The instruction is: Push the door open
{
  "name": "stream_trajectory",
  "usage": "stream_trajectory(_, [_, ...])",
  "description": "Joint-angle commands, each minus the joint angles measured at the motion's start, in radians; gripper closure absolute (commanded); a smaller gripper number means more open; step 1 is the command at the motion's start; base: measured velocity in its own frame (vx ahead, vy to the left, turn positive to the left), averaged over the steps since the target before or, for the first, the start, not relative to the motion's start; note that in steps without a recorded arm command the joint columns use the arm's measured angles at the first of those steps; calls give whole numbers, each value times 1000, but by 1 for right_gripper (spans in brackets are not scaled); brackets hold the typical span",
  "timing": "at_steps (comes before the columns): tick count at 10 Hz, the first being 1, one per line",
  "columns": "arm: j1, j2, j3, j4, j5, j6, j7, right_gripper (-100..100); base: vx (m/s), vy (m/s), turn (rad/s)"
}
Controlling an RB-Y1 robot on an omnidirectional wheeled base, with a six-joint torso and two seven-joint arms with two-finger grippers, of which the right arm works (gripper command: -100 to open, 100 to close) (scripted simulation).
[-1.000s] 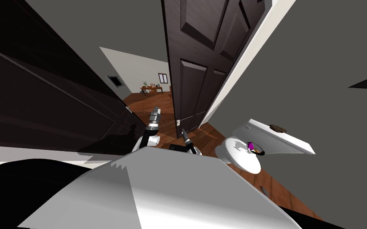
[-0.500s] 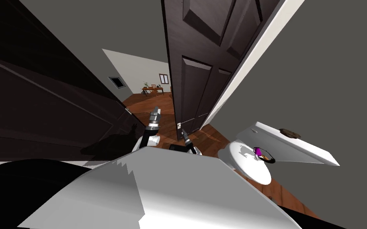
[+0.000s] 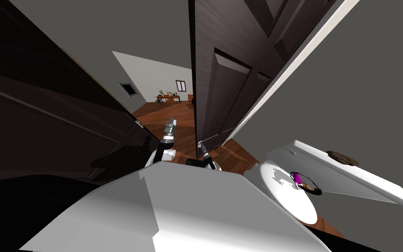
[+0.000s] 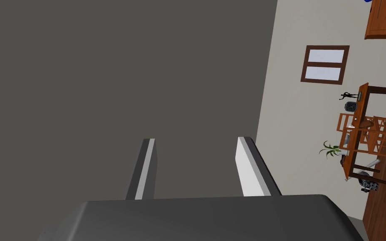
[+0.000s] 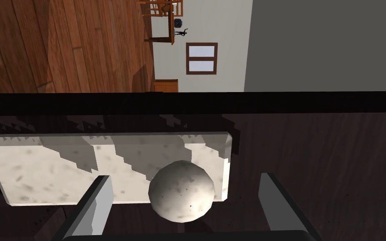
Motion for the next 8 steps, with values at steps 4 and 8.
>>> stream_trajectory(4, [0,0,0,0,0,0,0,100,3,2,2])
stream_trajectory(8, [-2,-6,-17,6,-5,3,4,100,12,15,-9])
